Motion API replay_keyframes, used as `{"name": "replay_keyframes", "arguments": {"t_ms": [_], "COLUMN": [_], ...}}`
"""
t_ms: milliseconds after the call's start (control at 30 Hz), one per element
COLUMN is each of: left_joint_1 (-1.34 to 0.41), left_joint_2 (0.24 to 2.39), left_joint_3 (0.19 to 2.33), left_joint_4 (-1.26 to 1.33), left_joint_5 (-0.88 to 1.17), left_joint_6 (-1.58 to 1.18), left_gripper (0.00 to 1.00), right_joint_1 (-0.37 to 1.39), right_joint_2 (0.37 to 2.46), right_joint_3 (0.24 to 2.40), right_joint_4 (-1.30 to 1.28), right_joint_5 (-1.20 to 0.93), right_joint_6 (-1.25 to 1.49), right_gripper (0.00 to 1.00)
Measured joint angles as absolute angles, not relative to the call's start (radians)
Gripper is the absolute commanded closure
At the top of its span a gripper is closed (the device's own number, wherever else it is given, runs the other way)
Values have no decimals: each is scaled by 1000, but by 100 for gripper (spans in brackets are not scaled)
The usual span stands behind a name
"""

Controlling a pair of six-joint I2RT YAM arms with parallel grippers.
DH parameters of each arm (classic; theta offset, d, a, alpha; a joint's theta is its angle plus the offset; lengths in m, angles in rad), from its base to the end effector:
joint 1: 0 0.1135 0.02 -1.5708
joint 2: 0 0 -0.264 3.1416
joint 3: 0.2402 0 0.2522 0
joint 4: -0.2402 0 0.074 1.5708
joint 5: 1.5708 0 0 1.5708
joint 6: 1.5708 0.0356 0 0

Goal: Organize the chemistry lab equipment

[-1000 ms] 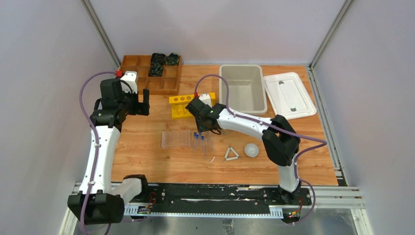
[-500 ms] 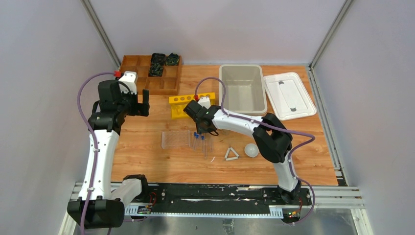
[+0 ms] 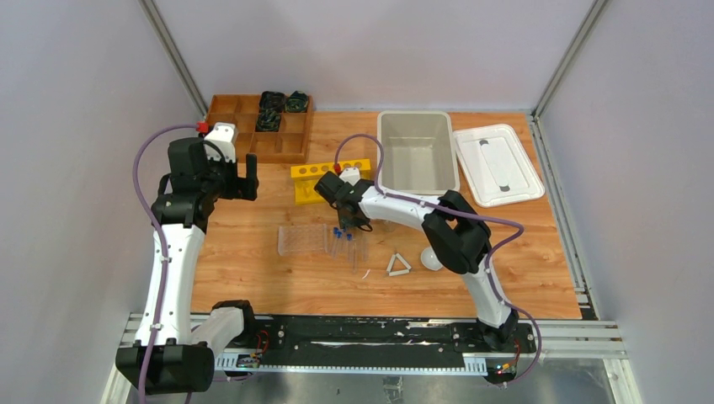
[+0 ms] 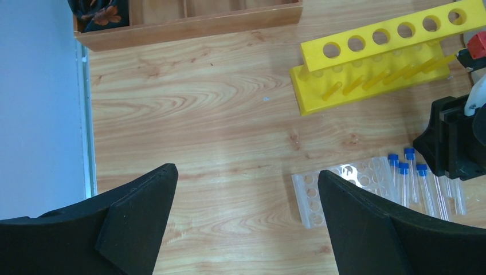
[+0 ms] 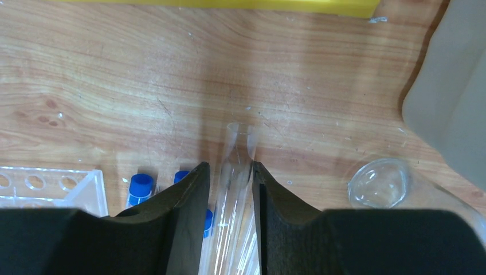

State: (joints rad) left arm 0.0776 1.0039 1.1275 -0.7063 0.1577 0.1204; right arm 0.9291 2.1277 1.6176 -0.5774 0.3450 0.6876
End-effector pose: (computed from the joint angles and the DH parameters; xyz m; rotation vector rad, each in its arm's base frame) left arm 0.2049 0.0103 0.3659 0.1371 2.1414 -0.0544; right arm 0.2805 0.3553 0.1752 -0.1993 2.5550 0.1482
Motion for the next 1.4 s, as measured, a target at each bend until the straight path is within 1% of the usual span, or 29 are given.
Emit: {"name": "replay_keyframes", "arguments": {"t_ms": [167, 267, 467, 533, 733, 967, 1200, 1400], "left_joint_1": [78, 78, 78, 78, 78, 78, 80, 81], "left_joint_2": [1003, 1003, 994, 989, 975, 901, 864, 869], "left_joint_3": [1127, 1127, 1127, 1127, 1142, 1157, 1162, 1151], "left_joint_4": [-706, -706, -724, -739, -793, -838, -873, -883], "left_joint_5": [166, 174, 203, 217, 266, 383, 560, 713], "left_joint_6": [120, 120, 121, 121, 130, 151, 155, 154], "left_gripper": [1, 0, 0, 0, 0, 0, 2, 6], "right_joint_1": [921, 914, 900, 896, 896, 910, 995, 1051], "right_joint_2": [2139, 2141, 2143, 2143, 2099, 1904, 1747, 1713], "right_joint_3": [1633, 1637, 1645, 1648, 1670, 1677, 1660, 1625], "right_joint_4": [-576, -575, -577, -577, -575, -500, -291, -133], "right_joint_5": [344, 342, 322, 307, 242, 220, 296, 346], "right_joint_6": [688, 688, 690, 693, 708, 718, 691, 671], "right_gripper": [70, 76, 96, 100, 100, 100, 100, 100]}}
